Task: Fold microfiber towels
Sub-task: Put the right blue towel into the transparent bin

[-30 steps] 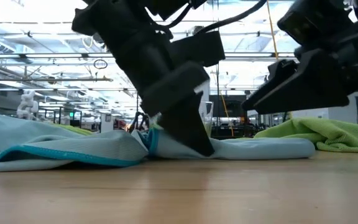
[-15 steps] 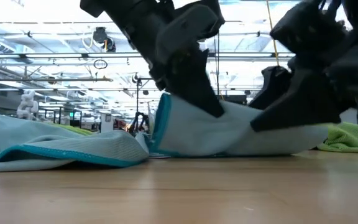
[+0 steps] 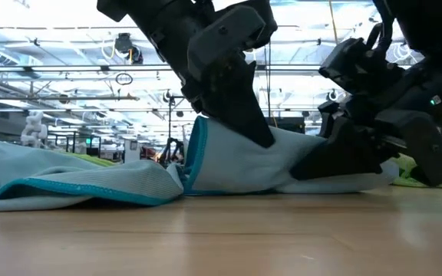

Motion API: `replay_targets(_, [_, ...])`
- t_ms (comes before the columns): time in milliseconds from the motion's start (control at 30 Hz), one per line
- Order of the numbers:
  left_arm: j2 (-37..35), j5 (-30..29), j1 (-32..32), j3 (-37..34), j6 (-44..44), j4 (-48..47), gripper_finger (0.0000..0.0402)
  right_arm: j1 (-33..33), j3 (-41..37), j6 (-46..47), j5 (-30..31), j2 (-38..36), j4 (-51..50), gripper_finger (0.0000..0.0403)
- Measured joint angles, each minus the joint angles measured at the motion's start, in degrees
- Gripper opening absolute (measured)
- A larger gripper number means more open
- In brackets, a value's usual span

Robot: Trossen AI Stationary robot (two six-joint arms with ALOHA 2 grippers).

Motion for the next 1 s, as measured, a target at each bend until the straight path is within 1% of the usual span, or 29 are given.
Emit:
replay_targets(67, [0.00,-0.12,-0.01,0.00,-0.39,0.02,0.0053,-0.54,0.00,0.36,0.03,0.00,0.10,0.0013])
replay_targets(133, [0.00,-2.16,-0.42,0.00,-0.95,0.16,0.0096,-1.43,0.00,1.98,0.39,0.00,0.23,0.0018])
replay_targets(200, [-0.51,-6.33,-1.14,0.00,-1.23,0.38,0.0143,-2.37,0.00,3.02,0.18,0.00,0.38,0.0017])
replay_targets(267, [-0.79,-10.85,-1.97,0.09,-0.48,2.85,0.0192,-2.85,0.00,3.16,-0.21,0.00,0.92,0.0012])
replay_targets(367, [-0.78,-15.57,-3.26,0.09,3.47,6.26,0.0257,-3.36,0.00,3.25,-0.44,0.00,2.72,0.0008])
replay_targets(433, [-0.34,-16.87,-3.78,0.11,5.29,8.59,0.0289,-3.79,0.00,3.97,-0.54,-0.02,3.24,0.0008])
replay_targets(500, [-0.06,-17.48,-4.06,0.11,5.42,8.77,0.0309,-4.17,0.00,4.89,-0.97,-0.02,3.51,0.0010])
replay_targets(567, [0.23,-17.76,-4.09,0.09,4.04,8.09,0.0315,-4.41,0.00,5.43,-1.64,-0.04,3.51,0.0011])
replay_targets(667, [1.17,-19.34,-3.82,0.08,1.61,4.79,0.0306,-4.54,0.00,5.75,-1.70,-0.04,3.66,0.0012])
replay_targets(833, [1.02,-19.55,-3.91,0.11,-4.12,-0.03,0.0267,-4.63,0.00,5.94,-1.19,-0.04,4.39,0.0012])
replay_targets(900, [0.86,-19.50,-4.43,0.04,-4.37,-0.50,0.0250,-4.62,-0.02,5.35,0.24,-0.04,4.56,0.0012])
replay_targets(1000, [-0.17,-19.72,-5.42,0.42,-3.15,-0.82,0.0225,-4.63,-0.04,1.65,2.60,-0.07,7.00,0.0012])
